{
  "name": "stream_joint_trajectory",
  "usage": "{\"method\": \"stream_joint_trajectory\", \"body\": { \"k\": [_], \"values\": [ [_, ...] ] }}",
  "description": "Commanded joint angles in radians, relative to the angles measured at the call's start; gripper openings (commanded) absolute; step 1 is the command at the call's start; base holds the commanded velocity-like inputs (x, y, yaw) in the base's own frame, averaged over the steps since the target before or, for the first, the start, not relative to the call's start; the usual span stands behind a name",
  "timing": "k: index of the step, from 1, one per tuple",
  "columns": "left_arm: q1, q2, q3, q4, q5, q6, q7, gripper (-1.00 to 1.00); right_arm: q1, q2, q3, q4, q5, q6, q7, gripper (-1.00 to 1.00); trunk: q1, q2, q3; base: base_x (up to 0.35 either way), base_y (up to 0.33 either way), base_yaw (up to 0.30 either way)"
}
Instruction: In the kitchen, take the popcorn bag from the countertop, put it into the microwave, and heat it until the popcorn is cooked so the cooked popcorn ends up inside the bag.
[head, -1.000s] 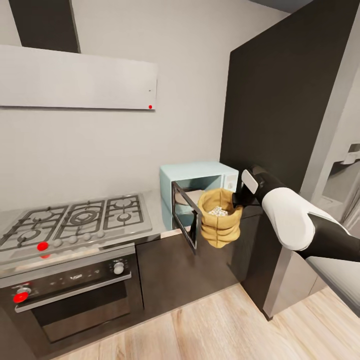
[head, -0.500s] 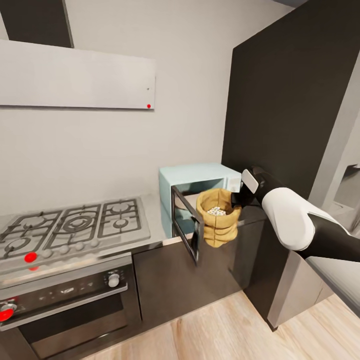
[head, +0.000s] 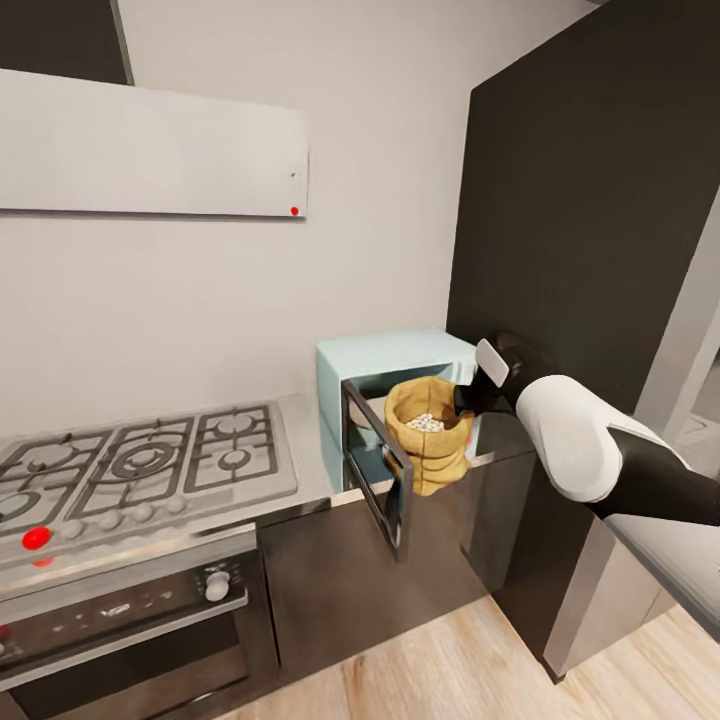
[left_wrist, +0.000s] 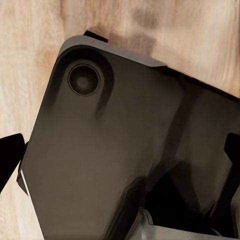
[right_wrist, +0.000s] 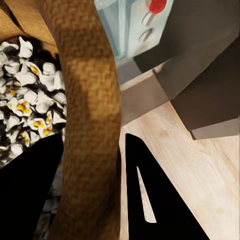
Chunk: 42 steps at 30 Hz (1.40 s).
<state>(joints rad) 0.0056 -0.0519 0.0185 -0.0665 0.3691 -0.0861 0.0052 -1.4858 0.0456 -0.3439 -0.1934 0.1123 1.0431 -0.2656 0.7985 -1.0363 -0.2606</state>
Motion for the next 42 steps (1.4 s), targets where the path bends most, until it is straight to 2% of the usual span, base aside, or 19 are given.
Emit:
{"method": "stream_joint_trajectory", "body": {
  "k": [1, 9, 15, 42],
  "values": [
    [0.001, 0.0, 0.001, -0.002, 0.004, -0.001, 0.0, 1.0, -0.001, 0.004, -0.008, -0.001, 0.01, 0.004, 0.0, -1.0, 0.0, -0.001, -0.001, 0.16, 0.0, 0.0],
    [0.001, 0.0, 0.001, -0.001, 0.004, -0.001, 0.0, 1.0, -0.001, 0.005, -0.009, -0.001, 0.01, 0.004, -0.001, -1.0, 0.0, -0.001, -0.001, 0.159, 0.0, 0.0],
    [0.001, 0.0, 0.001, -0.002, 0.004, -0.001, 0.0, 1.0, -0.001, -0.004, -0.009, 0.067, 0.021, 0.004, -0.004, -1.0, 0.0, -0.001, -0.001, 0.153, 0.0, 0.0],
    [0.001, 0.0, 0.001, -0.002, 0.004, -0.001, -0.001, 1.0, -0.001, 0.002, -0.008, 0.067, 0.009, 0.004, 0.004, -1.0, 0.0, -0.001, -0.001, 0.146, 0.0, 0.0]
  ]
}}
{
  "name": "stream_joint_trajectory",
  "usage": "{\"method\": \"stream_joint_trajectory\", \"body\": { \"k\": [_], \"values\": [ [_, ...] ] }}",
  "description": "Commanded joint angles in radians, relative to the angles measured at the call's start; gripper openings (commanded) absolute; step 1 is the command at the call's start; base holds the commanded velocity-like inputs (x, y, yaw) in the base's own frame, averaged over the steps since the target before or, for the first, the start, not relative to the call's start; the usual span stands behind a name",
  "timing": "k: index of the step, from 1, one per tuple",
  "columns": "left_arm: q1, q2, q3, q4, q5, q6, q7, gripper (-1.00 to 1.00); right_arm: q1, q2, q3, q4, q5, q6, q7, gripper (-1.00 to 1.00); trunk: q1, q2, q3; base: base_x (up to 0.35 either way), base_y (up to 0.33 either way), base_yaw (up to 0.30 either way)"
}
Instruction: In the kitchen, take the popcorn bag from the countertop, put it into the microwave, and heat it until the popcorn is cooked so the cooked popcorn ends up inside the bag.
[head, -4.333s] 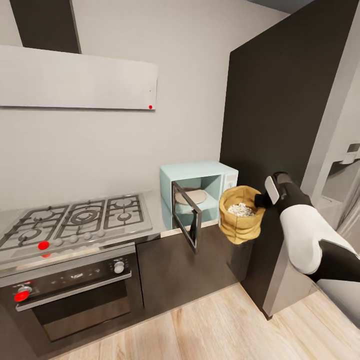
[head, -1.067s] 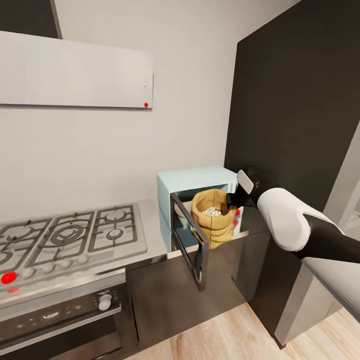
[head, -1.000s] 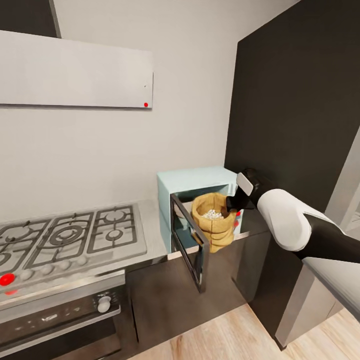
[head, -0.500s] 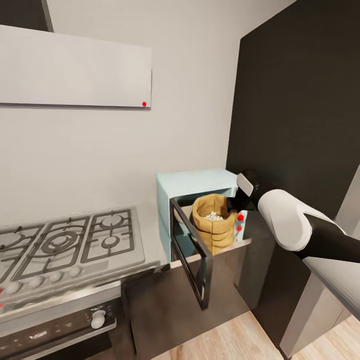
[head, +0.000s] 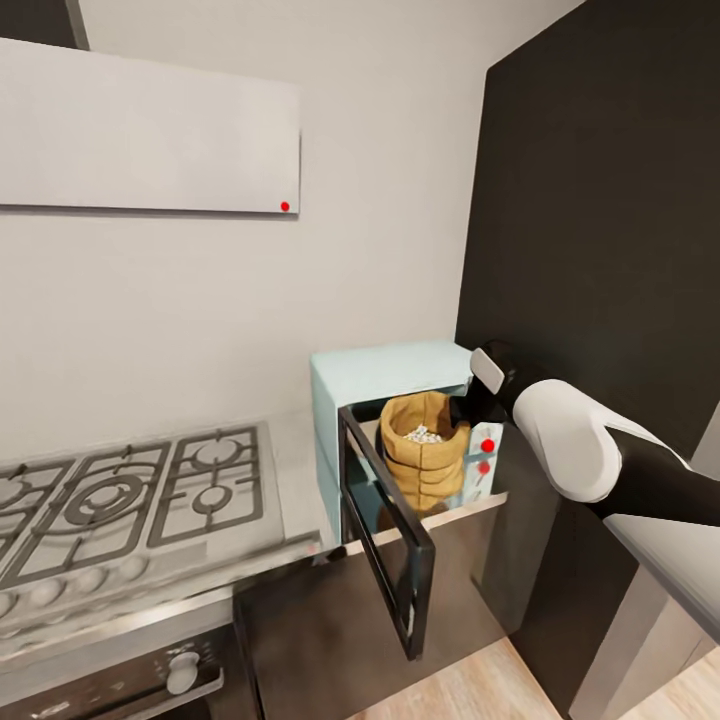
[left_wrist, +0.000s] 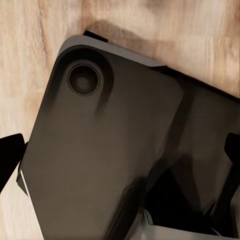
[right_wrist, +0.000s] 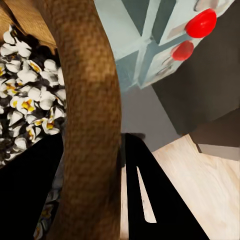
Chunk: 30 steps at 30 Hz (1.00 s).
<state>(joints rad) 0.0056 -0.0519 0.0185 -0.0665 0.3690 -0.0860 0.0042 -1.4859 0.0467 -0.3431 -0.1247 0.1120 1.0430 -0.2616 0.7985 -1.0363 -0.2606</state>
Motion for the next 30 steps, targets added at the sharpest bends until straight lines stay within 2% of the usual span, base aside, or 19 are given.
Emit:
{"method": "stream_joint_trajectory", "body": {
  "k": [1, 16, 22, 30],
  "values": [
    [0.001, 0.0, 0.001, -0.002, 0.004, -0.001, 0.0, 1.0, -0.001, 0.001, -0.009, -0.001, 0.009, 0.004, 0.001, -1.0, 0.0, -0.001, -0.001, 0.145, 0.0, 0.0],
    [0.001, 0.0, 0.001, -0.002, 0.004, -0.001, 0.0, 1.0, -0.001, 0.005, -0.011, 0.004, 0.002, 0.004, 0.006, -1.0, 0.0, -0.001, -0.001, 0.145, 0.0, 0.0],
    [0.001, 0.0, 0.001, -0.002, 0.004, -0.001, 0.0, 1.0, 0.001, 0.0, -0.011, 0.004, 0.003, 0.004, 0.059, -1.0, 0.0, -0.001, -0.001, 0.142, 0.0, 0.0],
    [0.001, 0.0, 0.001, -0.002, 0.004, -0.001, 0.001, 1.0, 0.001, -0.003, -0.011, 0.004, 0.004, 0.004, 0.065, -1.0, 0.0, -0.001, -0.001, 0.095, 0.0, 0.0]
  ]
}}
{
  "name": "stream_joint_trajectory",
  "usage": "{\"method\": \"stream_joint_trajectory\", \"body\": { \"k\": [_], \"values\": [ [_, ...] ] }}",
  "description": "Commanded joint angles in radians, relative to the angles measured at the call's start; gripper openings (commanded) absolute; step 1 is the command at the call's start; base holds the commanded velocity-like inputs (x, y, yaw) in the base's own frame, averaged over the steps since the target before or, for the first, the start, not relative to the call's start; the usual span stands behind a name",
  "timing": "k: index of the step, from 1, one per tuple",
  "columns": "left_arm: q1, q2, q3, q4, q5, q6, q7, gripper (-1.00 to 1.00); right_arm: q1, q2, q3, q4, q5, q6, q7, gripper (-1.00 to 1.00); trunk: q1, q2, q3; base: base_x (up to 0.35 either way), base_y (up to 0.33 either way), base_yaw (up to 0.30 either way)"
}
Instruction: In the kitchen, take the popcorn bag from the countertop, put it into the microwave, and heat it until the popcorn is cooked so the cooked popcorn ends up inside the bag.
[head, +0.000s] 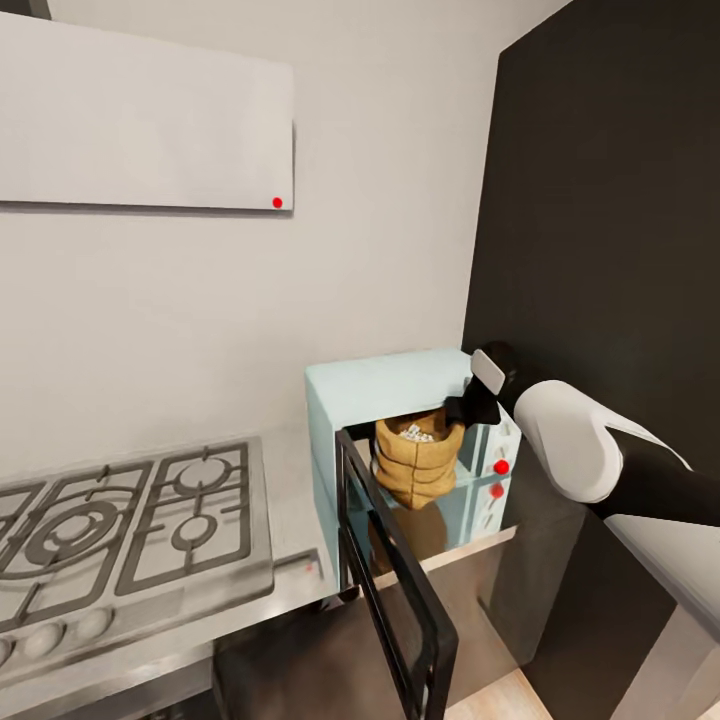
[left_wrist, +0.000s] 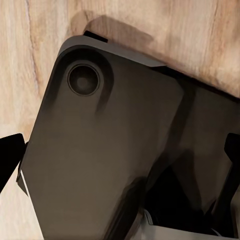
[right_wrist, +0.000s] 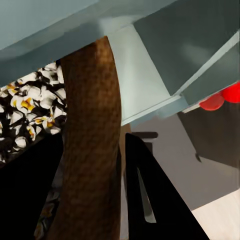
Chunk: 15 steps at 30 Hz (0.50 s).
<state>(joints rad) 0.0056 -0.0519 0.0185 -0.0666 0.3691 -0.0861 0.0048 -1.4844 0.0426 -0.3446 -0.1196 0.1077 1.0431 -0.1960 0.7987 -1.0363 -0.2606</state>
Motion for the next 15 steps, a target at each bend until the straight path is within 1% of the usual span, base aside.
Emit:
{"method": "stream_joint_trajectory", "body": {
  "k": [1, 3, 11, 15],
  "values": [
    [0.001, 0.0, 0.001, -0.002, 0.004, -0.001, 0.0, 1.0, -0.001, 0.0, -0.01, -0.002, 0.009, 0.004, 0.0, -1.0, 0.0, -0.001, -0.001, 0.008, 0.0, 0.0],
    [0.001, 0.0, 0.003, -0.002, 0.002, -0.001, 0.0, 1.0, -0.001, 0.008, -0.007, -0.003, 0.02, 0.0, -0.001, -1.0, 0.0, -0.001, -0.001, 0.0, 0.0, 0.0],
    [0.001, 0.0, 0.003, -0.002, 0.002, -0.001, 0.0, 1.0, -0.001, 0.011, -0.007, -0.001, 0.015, 0.0, 0.001, -1.0, 0.0, -0.001, -0.001, 0.004, 0.0, 0.0],
    [0.001, 0.0, 0.003, -0.002, 0.002, -0.001, 0.0, 1.0, -0.001, 0.011, -0.007, 0.0, 0.017, 0.0, 0.001, -1.0, 0.0, -0.001, -0.001, 0.088, 0.0, 0.0]
  ]
}}
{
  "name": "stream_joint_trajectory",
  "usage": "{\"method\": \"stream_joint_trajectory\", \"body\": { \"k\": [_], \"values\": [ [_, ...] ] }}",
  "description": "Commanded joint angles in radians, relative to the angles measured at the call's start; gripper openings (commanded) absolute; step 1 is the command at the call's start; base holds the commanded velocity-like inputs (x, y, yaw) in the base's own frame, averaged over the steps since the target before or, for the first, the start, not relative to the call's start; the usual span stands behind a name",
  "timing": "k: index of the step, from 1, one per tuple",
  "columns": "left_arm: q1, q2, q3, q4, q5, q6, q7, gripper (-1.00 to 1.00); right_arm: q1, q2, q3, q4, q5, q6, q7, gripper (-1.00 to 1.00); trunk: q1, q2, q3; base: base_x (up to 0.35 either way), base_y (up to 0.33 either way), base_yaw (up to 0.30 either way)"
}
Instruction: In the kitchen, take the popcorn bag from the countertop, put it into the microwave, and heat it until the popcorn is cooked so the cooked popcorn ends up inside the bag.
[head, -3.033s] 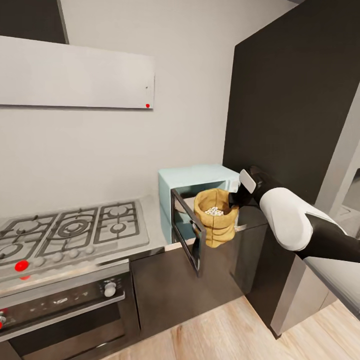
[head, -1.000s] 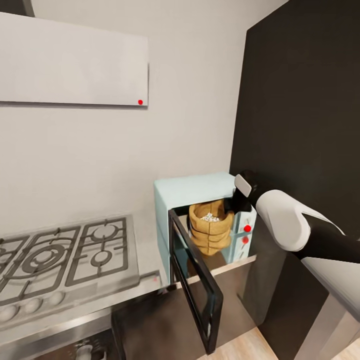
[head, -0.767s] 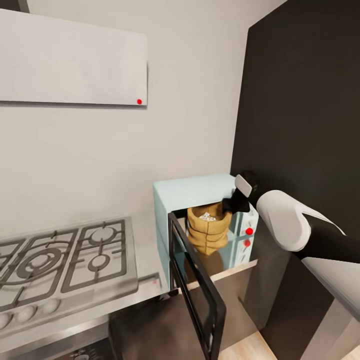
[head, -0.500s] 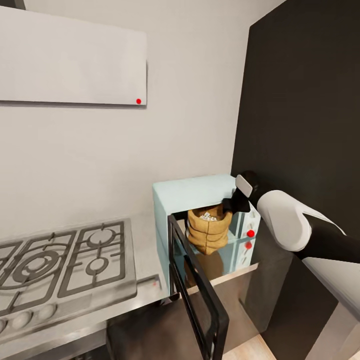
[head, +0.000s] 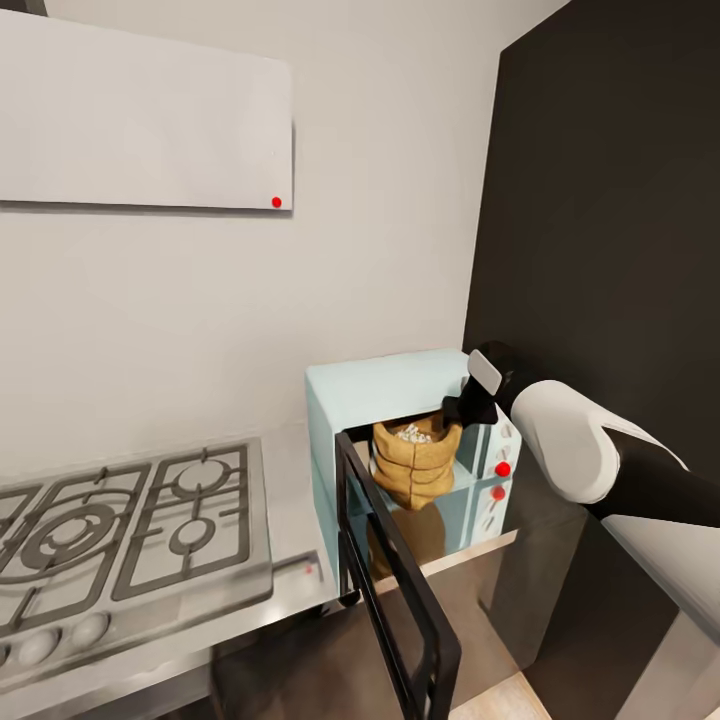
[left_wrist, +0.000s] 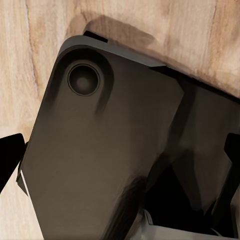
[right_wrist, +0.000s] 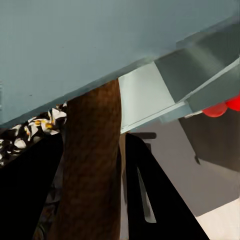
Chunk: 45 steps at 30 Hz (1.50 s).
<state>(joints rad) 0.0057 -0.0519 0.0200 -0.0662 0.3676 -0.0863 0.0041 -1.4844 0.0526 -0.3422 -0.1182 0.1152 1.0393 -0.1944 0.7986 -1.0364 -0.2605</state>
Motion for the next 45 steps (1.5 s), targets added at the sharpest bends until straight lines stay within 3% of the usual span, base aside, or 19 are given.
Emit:
{"method": "stream_joint_trajectory", "body": {
  "k": [1, 17, 18, 36, 45],
  "values": [
    [0.0, 0.0, 0.002, -0.002, 0.004, -0.001, 0.0, 1.0, -0.001, 0.001, -0.009, -0.001, 0.009, 0.004, 0.0, -1.0, 0.0, -0.001, -0.001, 0.087, 0.0, 0.0],
    [0.0, 0.0, 0.001, -0.001, 0.004, -0.001, 0.001, 1.0, -0.001, 0.0, -0.009, -0.001, 0.009, 0.005, 0.002, -1.0, 0.0, -0.001, -0.001, 0.006, 0.0, 0.0],
    [0.0, 0.0, 0.001, -0.002, 0.004, -0.001, 0.001, 1.0, -0.001, 0.0, -0.009, -0.001, 0.009, 0.006, 0.002, 1.0, 0.0, -0.001, -0.001, 0.0, 0.0, 0.0],
    [0.0, 0.0, 0.003, -0.002, 0.004, -0.001, 0.001, 1.0, -0.001, -0.014, -0.006, -0.008, 0.004, 0.008, 0.006, 1.0, 0.0, -0.001, -0.001, -0.004, 0.0, 0.0],
    [0.0, -0.002, 0.003, -0.001, 0.004, -0.001, 0.002, 1.0, -0.001, -0.015, -0.009, -0.018, -0.003, 0.008, 0.013, 1.0, 0.0, -0.001, -0.001, -0.292, 0.0, 0.0]
  ]
}}
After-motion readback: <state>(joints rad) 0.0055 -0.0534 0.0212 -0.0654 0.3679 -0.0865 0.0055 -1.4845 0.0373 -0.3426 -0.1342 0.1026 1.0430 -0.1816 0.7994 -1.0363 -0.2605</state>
